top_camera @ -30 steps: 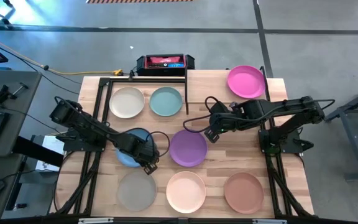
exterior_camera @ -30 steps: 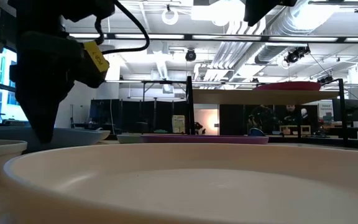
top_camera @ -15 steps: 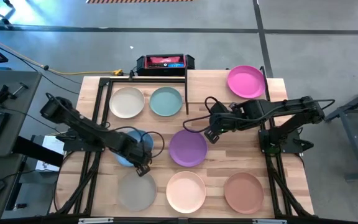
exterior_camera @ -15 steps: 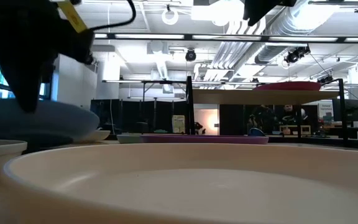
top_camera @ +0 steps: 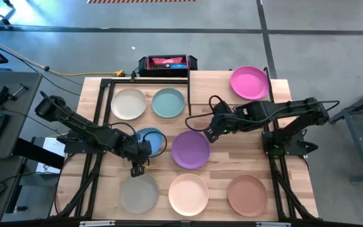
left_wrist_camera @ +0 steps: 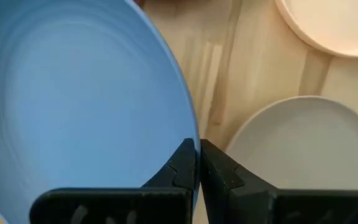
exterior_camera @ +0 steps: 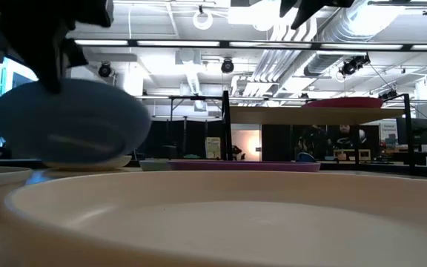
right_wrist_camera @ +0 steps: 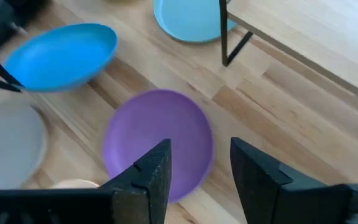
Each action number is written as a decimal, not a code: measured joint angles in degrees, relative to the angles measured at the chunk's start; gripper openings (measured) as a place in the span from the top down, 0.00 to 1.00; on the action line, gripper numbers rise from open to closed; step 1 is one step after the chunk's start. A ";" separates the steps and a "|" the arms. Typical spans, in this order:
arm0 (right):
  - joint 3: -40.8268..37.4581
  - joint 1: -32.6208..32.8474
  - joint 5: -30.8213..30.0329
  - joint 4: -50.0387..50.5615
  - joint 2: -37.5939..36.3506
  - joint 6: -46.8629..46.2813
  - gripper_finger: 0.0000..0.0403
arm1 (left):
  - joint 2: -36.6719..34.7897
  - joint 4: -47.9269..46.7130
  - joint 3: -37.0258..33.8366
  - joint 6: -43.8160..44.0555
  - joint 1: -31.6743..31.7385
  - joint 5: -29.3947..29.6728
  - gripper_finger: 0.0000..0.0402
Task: Place and stack plates onto a shelf
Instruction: Stack the blue plate on top of the pink plate on the shelf
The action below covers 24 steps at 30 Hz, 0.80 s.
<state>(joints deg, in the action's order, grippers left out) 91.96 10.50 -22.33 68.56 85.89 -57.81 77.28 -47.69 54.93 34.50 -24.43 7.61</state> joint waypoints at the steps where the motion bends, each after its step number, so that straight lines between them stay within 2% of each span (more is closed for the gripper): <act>1: 0.00 0.00 0.00 -0.36 0.00 -0.64 0.65 | 0.00 -0.54 0.70 -1.48 0.00 0.98 1.00; 15: 0.00 -1.60 0.17 -3.21 0.00 -7.86 0.65 | 0.00 -5.77 8.21 -26.19 0.02 7.82 1.00; 24: 0.00 -7.61 5.39 -5.86 0.00 -5.92 0.65 | -0.02 -5.67 9.43 -45.89 0.02 13.49 0.99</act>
<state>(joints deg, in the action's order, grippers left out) 91.96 2.89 -16.94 62.70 85.89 -63.73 77.25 -53.36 64.36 -11.39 -24.40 21.09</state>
